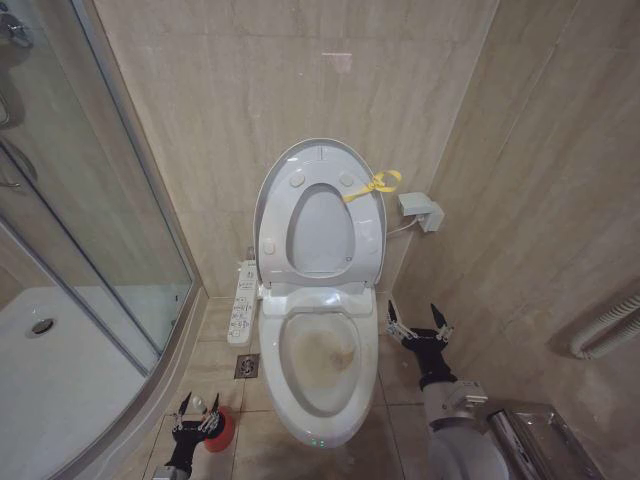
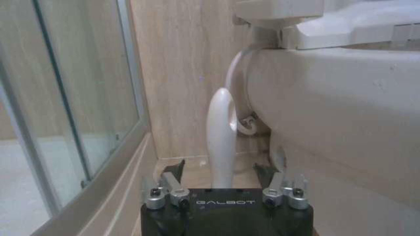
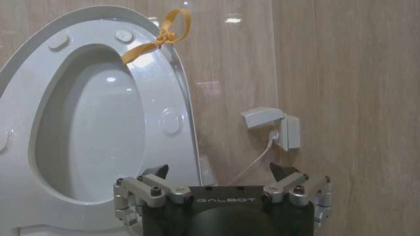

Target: Open the toilet lid, clean the toilet bowl with a toilet brush, close the toilet lid, and flush.

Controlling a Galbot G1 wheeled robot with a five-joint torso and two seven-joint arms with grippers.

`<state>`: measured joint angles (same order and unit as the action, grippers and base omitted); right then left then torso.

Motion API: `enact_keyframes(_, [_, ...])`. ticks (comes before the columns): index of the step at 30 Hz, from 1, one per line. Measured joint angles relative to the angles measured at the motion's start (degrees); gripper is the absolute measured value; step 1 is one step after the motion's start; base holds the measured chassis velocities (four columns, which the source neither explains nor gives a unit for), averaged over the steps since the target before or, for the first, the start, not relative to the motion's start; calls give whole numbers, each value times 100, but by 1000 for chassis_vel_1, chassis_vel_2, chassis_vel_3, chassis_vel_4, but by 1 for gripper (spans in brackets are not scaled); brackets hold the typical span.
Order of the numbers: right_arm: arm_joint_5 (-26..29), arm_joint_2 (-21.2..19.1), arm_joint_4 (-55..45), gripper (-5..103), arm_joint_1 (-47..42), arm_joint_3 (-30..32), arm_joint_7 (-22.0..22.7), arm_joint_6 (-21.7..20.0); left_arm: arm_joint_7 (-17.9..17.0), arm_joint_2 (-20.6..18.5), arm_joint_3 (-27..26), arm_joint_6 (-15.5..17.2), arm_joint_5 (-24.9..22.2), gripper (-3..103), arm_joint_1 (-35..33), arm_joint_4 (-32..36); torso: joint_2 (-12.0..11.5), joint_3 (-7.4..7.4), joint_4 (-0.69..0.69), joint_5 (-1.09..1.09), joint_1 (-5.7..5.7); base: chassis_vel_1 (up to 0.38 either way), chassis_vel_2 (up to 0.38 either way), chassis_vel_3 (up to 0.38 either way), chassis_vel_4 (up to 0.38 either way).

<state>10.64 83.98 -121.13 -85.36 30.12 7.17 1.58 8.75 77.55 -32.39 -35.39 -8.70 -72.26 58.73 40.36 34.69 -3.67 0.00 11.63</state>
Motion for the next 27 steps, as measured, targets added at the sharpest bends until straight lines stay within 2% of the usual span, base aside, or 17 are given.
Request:
enact_keyframes(1, [0, 0, 0, 100, 0, 0, 0, 0, 0, 0, 0, 0, 0, 93, 0, 0, 0, 0, 0, 0, 0, 0, 0, 0, 0])
enact_keyframes(2, [0, 0, 0, 100, 0, 0, 0, 0, 57, 7, -8, -42, 0, 67, 19, -42, 0, 0, 0, 0, 0, 0, 0, 0, 0])
enact_keyframes(8, [0, 0, 0, 100, 0, 0, 0, 0, 174, 12, -20, -129, 2, 67, 25, -67, 0, 0, 0, 0, 0, 0, 0, 0, 0])
enact_keyframes(9, [0, 0, 0, 100, 0, 0, 0, 0, 176, 9, -27, -139, 7, 40, 22, -66, 0, 0, 0, 0, 0, 0, 0, 0, 0])
enact_keyframes(15, [0, 0, 0, 100, 0, 0, 0, 0, 224, -12, -69, -210, 23, 40, -9, -51, 0, 0, 0, 0, 0, 0, 0, 0, 0])
enact_keyframes(16, [0, 0, 0, 100, 0, 0, 0, 0, 225, -16, -75, -231, 34, 18, -24, -25, 0, 0, 0, 0, 0, 0, 0, 0, 0])
enact_keyframes(21, [0, 0, 0, 100, 0, 0, 0, 0, 241, -41, -87, -255, 64, 18, -102, 144, 0, 0, 0, 0, 0, 0, 0, 0, 0])
enact_keyframes(27, [0, 0, 0, 100, 0, 0, 0, 0, 235, -62, -122, -231, 30, 18, -346, 717, 0, 0, -1, 0, 0, 0, 0, 0, 0])
